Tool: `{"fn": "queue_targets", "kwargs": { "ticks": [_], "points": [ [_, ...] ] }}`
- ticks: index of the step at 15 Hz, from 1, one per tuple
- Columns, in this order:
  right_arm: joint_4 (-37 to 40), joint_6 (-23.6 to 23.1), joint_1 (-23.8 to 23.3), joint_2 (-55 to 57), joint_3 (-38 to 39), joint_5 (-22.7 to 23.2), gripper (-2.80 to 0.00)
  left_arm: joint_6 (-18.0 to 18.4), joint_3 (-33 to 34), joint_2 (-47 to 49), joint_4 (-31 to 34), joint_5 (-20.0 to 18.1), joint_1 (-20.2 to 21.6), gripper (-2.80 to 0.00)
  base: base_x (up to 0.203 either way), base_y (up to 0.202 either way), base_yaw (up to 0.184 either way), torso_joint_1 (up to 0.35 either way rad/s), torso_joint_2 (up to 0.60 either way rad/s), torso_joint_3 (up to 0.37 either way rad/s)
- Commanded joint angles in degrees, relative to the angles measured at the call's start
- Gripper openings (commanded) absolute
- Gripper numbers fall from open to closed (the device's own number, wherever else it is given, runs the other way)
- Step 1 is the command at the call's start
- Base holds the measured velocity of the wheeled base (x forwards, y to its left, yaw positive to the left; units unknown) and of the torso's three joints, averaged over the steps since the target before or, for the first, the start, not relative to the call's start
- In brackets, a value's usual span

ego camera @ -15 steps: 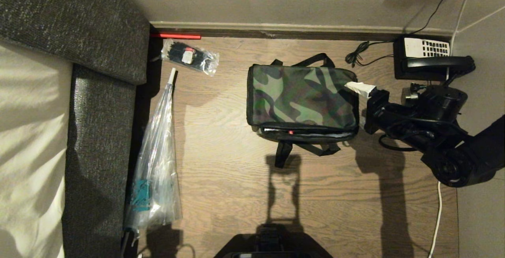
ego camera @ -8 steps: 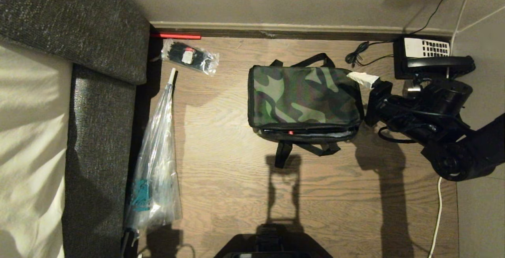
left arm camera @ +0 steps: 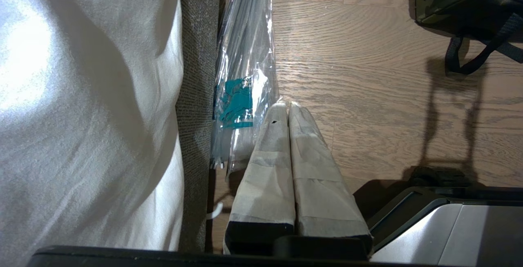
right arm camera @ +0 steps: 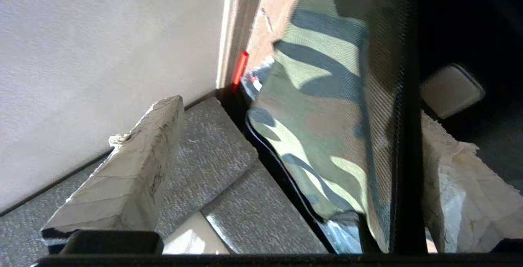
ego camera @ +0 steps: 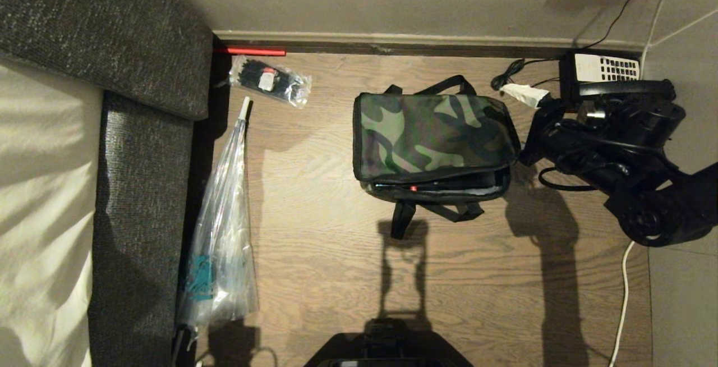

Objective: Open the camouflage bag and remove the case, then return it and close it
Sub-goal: Open the top of the storage box

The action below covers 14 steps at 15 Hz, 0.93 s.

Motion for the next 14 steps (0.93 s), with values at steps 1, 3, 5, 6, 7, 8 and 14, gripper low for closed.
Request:
{"fn": "queue_targets", "kwargs": {
  "ticks": [1, 3, 5, 6, 7, 8, 14],
  "points": [
    [0.04, 0.39, 0.01, -0.73, -1.30, -0.02, 0.00, 0.01, 0.04, 0.00, -0.01, 0.01, 0.00, -2.80, 0.000, 0.000, 0.000, 0.000, 0.00, 0.000],
    [0.22, 0.36, -0.07, -1.33, -2.94, -0.28, 0.00, 0.01, 0.00, 0.00, -0.01, 0.01, 0.00, -2.80, 0.000, 0.000, 0.000, 0.000, 0.00, 0.000],
    [0.23, 0.30, -0.07, -2.04, -3.28, -0.21, 0.00, 0.01, 0.00, 0.00, -0.01, 0.01, 0.00, -2.80, 0.000, 0.000, 0.000, 0.000, 0.00, 0.000],
    [0.54, 0.30, -0.07, -2.52, -3.32, -0.21, 0.00, 0.01, 0.00, 0.00, -0.01, 0.01, 0.00, -2.80, 0.000, 0.000, 0.000, 0.000, 0.00, 0.000],
    [1.06, 0.24, -0.07, -2.69, -3.62, -0.30, 0.00, 0.01, 0.00, 0.00, -0.01, 0.01, 0.00, -2.80, 0.000, 0.000, 0.000, 0.000, 0.00, 0.000],
    [1.21, 0.30, -0.07, -2.87, -4.14, -0.38, 0.00, 0.01, 0.00, 0.00, -0.01, 0.01, 0.00, -2.80, 0.000, 0.000, 0.000, 0.000, 0.00, 0.000],
    [1.41, -3.03, -1.10, -3.72, -8.45, -0.21, 0.00, 0.01, 0.00, 0.00, -0.01, 0.01, 0.00, -2.80, 0.000, 0.000, 0.000, 0.000, 0.00, 0.000]
  ]
}}
